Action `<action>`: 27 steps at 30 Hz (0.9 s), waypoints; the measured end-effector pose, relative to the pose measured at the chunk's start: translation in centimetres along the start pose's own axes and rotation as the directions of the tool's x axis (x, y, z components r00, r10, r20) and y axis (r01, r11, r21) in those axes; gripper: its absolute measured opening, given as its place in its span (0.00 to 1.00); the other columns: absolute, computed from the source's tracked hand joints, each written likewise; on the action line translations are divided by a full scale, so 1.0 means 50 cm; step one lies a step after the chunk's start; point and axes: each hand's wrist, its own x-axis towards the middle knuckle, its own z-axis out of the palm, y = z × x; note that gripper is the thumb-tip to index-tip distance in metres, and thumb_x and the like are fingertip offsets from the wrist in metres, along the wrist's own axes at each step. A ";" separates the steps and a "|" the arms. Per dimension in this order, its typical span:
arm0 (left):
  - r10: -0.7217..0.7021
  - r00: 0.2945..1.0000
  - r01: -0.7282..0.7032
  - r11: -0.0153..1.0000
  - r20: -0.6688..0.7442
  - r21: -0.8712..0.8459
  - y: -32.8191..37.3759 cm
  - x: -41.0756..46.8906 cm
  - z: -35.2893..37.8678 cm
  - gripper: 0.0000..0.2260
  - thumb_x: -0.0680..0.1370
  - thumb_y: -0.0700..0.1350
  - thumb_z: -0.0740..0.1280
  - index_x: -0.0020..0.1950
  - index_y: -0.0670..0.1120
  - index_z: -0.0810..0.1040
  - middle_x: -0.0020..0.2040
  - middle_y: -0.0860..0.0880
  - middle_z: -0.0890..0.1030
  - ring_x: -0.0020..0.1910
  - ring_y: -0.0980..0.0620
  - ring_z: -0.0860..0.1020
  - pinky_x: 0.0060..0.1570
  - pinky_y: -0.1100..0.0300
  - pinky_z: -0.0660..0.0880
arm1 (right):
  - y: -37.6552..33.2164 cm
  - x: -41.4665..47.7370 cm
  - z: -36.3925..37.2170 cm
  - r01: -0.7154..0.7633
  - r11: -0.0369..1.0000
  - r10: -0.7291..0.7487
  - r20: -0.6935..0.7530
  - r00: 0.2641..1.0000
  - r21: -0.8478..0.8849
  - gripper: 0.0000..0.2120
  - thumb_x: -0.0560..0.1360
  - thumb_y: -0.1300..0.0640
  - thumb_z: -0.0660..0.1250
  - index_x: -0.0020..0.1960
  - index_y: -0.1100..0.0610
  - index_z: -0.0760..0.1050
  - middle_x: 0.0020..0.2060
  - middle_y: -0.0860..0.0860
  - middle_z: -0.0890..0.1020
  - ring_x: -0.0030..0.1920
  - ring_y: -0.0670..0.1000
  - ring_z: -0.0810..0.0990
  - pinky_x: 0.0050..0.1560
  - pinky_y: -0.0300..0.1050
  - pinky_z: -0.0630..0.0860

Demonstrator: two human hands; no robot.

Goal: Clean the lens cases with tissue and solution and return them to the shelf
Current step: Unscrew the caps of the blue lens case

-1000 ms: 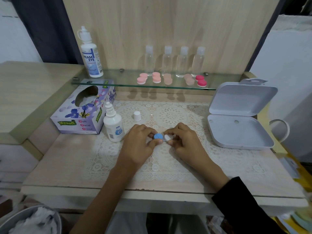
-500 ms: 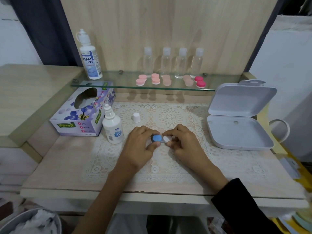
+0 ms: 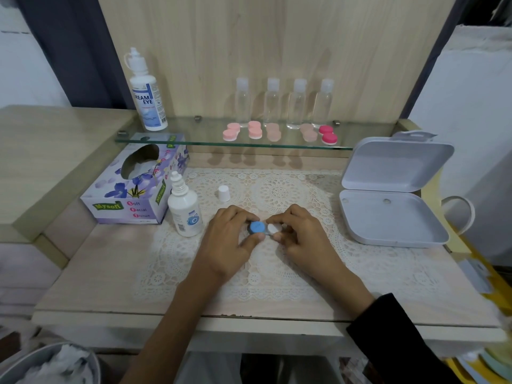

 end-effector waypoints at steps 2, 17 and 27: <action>-0.003 1.000 0.003 1.000 0.007 0.005 0.002 -0.002 -0.001 0.18 0.73 0.57 0.67 0.59 0.49 0.76 0.54 0.56 0.74 0.55 0.58 0.69 0.57 0.62 0.65 | 0.000 0.000 0.000 0.006 1.000 -0.006 -0.002 1.000 0.002 0.14 0.72 0.68 0.69 0.55 0.57 0.81 0.40 0.40 0.69 0.43 0.39 0.69 0.43 0.33 0.65; 0.040 0.999 -0.039 0.999 -0.005 0.031 0.004 -0.005 -0.001 0.22 0.71 0.62 0.61 0.58 0.51 0.76 0.55 0.57 0.72 0.55 0.61 0.67 0.57 0.64 0.67 | -0.001 0.000 -0.001 0.000 1.000 0.000 0.005 1.000 0.003 0.15 0.72 0.68 0.69 0.56 0.57 0.81 0.39 0.40 0.68 0.43 0.42 0.69 0.43 0.33 0.66; 0.033 0.999 -0.033 0.999 -0.016 0.013 -0.002 -0.003 0.000 0.11 0.76 0.52 0.68 0.55 0.48 0.77 0.51 0.55 0.75 0.52 0.58 0.70 0.54 0.63 0.67 | 0.001 -0.001 0.002 -0.004 1.000 0.004 -0.001 1.000 0.017 0.14 0.72 0.68 0.69 0.55 0.56 0.81 0.40 0.40 0.69 0.45 0.40 0.70 0.44 0.35 0.67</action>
